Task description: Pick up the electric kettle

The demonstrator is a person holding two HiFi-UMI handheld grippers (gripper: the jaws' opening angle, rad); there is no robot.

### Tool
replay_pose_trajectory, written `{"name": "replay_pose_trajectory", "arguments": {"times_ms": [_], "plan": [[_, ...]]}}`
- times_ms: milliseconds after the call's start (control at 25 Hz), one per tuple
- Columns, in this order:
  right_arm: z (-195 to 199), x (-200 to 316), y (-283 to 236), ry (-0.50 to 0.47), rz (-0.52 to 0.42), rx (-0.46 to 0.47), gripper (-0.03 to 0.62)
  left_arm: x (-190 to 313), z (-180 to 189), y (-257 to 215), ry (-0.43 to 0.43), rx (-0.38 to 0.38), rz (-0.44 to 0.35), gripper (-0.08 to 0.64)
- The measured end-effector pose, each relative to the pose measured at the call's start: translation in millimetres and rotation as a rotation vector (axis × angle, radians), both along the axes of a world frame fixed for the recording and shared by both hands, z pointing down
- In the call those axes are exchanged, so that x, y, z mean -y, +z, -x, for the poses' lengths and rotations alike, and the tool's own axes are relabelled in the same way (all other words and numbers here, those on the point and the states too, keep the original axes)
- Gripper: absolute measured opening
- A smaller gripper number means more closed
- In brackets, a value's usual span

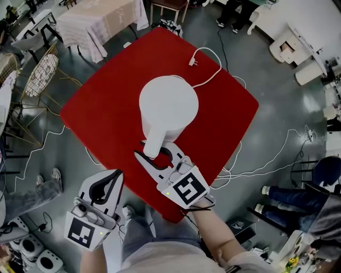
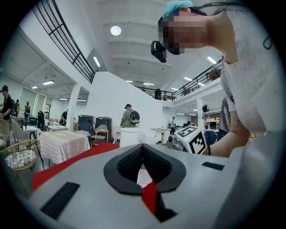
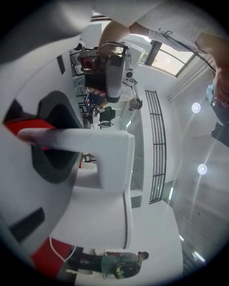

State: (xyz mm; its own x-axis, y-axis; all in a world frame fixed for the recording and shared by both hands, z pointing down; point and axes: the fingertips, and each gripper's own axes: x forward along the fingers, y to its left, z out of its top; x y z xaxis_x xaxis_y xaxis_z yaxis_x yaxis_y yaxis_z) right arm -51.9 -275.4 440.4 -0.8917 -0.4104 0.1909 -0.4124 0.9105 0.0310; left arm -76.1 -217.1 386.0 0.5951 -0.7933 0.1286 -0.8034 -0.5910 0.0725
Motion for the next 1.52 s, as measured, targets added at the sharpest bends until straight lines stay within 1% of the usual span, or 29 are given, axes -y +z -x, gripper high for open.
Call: {"name": "replay_pose_trajectory", "arguments": {"times_ms": [280, 600, 880, 1080, 1280, 1520], "plan": [[5.3, -4.4, -4.7, -0.024, -0.046, -0.037, 0.092, 3.0, -0.7, -1.5, 0.003, 0.010, -0.011, 0.011], [1.9, -10.2, -18.5, -0.017, -0.077, -0.035, 0.100, -1.4, 0.7, -4.2, 0.005, 0.015, -0.019, 0.010], [4.6, -24.8, -39.9, -0.023, -0.111, -0.045, 0.103, -6.1, -0.6, -13.7, 0.028, 0.016, -0.036, 0.011], [4.8, -38.4, -58.9, -0.001, -0.113, -0.025, 0.104, -14.7, 2.9, -27.5, 0.052, 0.008, -0.064, 0.011], [5.4, -59.8, -79.9, 0.042, -0.129, -0.019, 0.107, -30.2, 7.3, -41.8, 0.100, 0.002, -0.093, 0.011], [10.1, -92.6, -106.8, 0.099, -0.163, -0.021, 0.107, -49.4, 13.5, -70.2, 0.166, -0.027, -0.197, 0.010]]}}
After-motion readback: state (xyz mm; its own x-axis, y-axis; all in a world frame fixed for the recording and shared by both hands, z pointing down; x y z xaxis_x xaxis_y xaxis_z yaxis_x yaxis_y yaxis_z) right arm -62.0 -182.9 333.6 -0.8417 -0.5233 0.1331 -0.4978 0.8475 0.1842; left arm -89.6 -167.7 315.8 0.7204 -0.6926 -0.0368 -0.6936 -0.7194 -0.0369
